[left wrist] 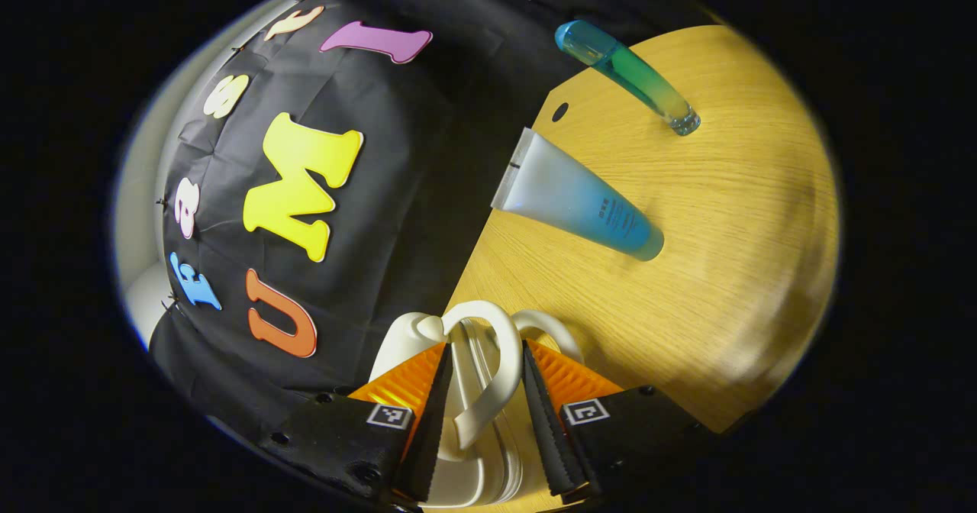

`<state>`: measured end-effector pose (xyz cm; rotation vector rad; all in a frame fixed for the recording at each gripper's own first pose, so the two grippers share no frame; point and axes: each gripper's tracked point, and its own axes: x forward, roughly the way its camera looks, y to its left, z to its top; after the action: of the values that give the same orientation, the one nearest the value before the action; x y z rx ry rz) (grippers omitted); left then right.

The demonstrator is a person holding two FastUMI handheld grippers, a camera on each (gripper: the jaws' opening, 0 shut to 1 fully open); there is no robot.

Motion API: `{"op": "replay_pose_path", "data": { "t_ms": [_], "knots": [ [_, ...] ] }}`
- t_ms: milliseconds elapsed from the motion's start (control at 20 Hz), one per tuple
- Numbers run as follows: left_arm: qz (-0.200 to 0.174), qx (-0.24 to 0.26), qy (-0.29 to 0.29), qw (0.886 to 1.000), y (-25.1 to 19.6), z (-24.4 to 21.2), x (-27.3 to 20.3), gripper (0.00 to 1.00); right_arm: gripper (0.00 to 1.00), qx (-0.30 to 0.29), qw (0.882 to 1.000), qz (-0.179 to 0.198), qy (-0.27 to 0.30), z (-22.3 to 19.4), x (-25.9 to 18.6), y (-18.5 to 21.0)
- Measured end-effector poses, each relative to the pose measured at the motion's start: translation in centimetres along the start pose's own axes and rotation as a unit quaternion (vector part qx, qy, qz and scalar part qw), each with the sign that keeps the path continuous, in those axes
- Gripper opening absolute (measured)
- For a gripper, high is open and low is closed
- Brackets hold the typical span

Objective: First open the suitcase, pack the skin care products into it, and then close the suitcase.

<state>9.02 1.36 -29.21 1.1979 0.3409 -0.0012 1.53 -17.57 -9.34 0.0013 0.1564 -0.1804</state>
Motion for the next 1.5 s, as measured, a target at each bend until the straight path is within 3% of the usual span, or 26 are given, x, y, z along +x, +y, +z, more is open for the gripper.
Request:
{"op": "replay_pose_path", "data": {
  "t_ms": [200,550,700,1050,1150,1500],
  "knots": [
    [-0.011,0.026,0.026,0.999,-0.4,-0.4,0.2,0.33,0.79,-0.012,1.000,-0.005,0.004,-0.5,0.1,-0.8],
    [-0.035,0.024,0.029,0.999,0.4,0.6,-0.5,0.16,0.79,-0.012,1.000,-0.024,0.011,-0.8,-1.2,0.6],
    [-0.048,-0.022,0.032,0.998,1.8,0.7,-0.7,0.06,0.80,-0.013,0.999,-0.036,0.005,-0.2,-2.0,1.6],
    [-0.082,-0.141,0.020,0.986,7.1,1.1,-2.2,0.03,0.80,-0.011,0.998,-0.065,-0.001,1.2,-2.9,4.3],
    [-0.087,-0.188,0.012,0.978,9.7,1.2,-2.6,0.03,0.80,-0.013,0.998,-0.068,-0.006,1.8,-3.0,5.3],
    [-0.093,-0.346,-0.005,0.934,19.6,-2.2,-4.0,0.03,0.79,-0.001,0.998,-0.067,0.000,2.6,-2.9,10.2]
  ]
}}
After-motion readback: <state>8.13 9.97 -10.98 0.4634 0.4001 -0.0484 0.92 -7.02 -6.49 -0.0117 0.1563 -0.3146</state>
